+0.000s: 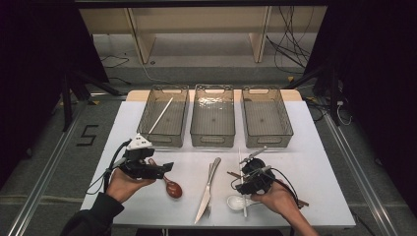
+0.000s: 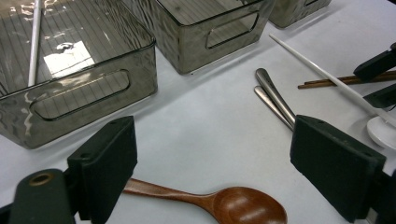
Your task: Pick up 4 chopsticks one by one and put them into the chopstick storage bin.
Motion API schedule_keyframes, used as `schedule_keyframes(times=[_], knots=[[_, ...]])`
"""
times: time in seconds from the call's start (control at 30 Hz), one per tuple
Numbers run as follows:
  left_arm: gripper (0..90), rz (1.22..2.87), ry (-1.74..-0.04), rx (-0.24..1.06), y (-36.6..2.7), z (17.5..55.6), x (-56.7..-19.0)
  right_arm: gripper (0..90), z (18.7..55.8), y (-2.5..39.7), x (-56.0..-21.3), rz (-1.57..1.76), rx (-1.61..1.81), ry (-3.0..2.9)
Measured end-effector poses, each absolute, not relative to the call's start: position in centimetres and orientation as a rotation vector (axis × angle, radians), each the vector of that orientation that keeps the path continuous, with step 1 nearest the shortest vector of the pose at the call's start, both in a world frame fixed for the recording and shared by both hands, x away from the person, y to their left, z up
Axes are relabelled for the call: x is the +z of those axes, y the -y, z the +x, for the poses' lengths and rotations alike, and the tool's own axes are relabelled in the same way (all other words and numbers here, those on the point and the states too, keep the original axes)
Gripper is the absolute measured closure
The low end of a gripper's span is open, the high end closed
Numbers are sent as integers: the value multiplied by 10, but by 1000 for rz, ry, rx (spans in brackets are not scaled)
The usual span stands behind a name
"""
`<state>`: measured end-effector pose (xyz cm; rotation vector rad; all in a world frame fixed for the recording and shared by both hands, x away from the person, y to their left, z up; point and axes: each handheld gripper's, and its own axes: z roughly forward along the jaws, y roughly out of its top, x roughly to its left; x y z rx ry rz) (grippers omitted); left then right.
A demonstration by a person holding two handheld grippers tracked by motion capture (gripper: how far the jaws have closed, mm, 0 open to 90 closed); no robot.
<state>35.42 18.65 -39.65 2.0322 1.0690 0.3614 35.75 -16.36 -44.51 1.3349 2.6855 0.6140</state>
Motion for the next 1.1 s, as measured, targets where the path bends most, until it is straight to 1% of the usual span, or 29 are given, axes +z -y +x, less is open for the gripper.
schedule_keyframes(times=[0.27, 0.47, 0.73, 1.1], knots=[[143, 2048, -1071, 357, -185, 351, -401, 564, 359, 159, -450, 1314, 567, -2711], [143, 2054, -1069, 359, -184, 352, -403, 597, 360, 159, -456, 1321, 504, -2735], [143, 2066, -1064, 359, -184, 352, -404, 667, 361, 161, -457, 1318, 471, -2742], [143, 2081, -1047, 356, -182, 351, -405, 750, 362, 172, -456, 1357, 452, -2711]])
